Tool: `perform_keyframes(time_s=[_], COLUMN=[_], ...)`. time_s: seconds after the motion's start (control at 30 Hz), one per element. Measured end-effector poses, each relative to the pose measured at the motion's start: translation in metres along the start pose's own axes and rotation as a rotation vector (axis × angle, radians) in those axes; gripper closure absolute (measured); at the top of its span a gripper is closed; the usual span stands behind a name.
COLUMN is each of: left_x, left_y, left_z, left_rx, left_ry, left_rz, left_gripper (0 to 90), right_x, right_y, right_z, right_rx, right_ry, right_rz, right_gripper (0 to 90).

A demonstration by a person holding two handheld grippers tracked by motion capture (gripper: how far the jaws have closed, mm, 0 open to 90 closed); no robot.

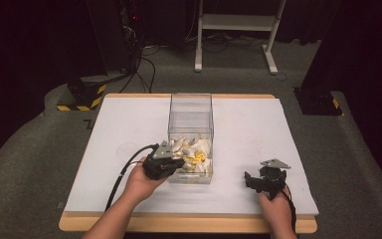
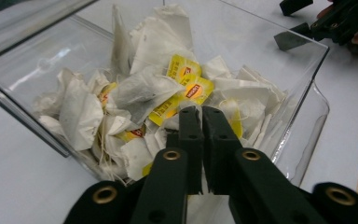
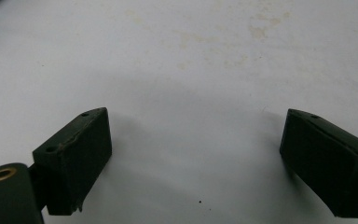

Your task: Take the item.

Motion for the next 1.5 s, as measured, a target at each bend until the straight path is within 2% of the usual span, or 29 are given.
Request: perform_keyframes(time_s=[0.1, 0.2, 0.27, 0.3, 0.37, 0.43, 0.5, 0.6, 0.9, 1.0, 1.17, 1.2, 1.27, 1.33, 1.5], left_x=[-0.002, -0.006, -0.007, -0.007, -0.008, -0.008, -0.006, -0.004, 0.003, 0.005, 0.003, 0.001, 0.0, -0.004, -0.007], left_y=[0.001, 0.003, 0.007, 0.008, 0.01, 0.011, 0.011, 0.009, -0.007, -0.01, -0.007, -0.004, 0.001, 0.006, 0.018], left_z=[-0.002, -0.006, -0.008, -0.009, -0.009, -0.009, -0.009, -0.01, -0.009, -0.008, -0.01, -0.012, -0.014, -0.017, -0.021], left_rx=[0.008, 0.03, 0.053, 0.064, 0.076, 0.086, 0.085, 0.056, -0.056, -0.064, -0.037, -0.024, 0.003, 0.029, 0.08], left_ry=[0.012, 0.063, 0.085, 0.092, 0.101, 0.106, 0.076, 0.041, -0.026, -0.034, -0.016, -0.011, -0.004, 0.021, 0.056], left_rz=[0.003, -0.034, -0.054, -0.045, -0.02, -0.021, -0.003, 0.013, 0.025, 0.024, 0.044, 0.041, 0.047, 0.046, 0.037], left_gripper=[77.9, 65.9, 63.2, 63.1, 69.6, 81.5, 90.0, 90.0, 90.0, 90.0, 90.0, 88.1, 76.2, 68.9, 66.5], right_x=[0.0, 0.0, 0.0, 0.0, 0.0, 0.0, 0.0, 0.0, 0.0, 0.0, 0.0, 0.0, 0.0, 0.0, 0.0], right_y=[0.0, 0.0, 0.0, 0.0, 0.0, 0.0, 0.0, 0.0, 0.0, 0.0, 0.0, 0.0, 0.0, 0.0, 0.0], right_z=[0.0, 0.0, 0.0, 0.0, 0.0, 0.0, 0.0, 0.0, 0.0, 0.0, 0.0, 0.0, 0.0, 0.0, 0.0], right_rx=[0.0, -0.001, -0.001, -0.002, -0.002, -0.001, -0.001, -0.001, -0.001, -0.001, -0.001, 0.0, -0.001, -0.001, -0.001], right_ry=[0.0, 0.0, 0.0, 0.0, 0.0, 0.0, 0.0, 0.0, 0.001, 0.0, 0.003, 0.002, 0.001, 0.003, 0.003], right_rz=[0.0, 0.0, -0.001, -0.001, -0.001, -0.001, -0.001, -0.001, -0.001, -0.001, -0.001, -0.002, -0.001, -0.001, -0.002], right_gripper=[8.9, 9.0, 9.0, 9.0, 9.0, 9.0, 9.0, 9.0, 9.0, 9.0, 9.0, 9.0, 9.0, 9.0, 9.0])
Point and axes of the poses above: each handheld gripper's, and its own axes: y roughly forward along the jaws, z roughly out of its underside, x roughly to its left, the point moved 3 cm from there along y, roughly forward along the jaws, and after that the axes turned 1 degree about -y, right-handed, at the moved point
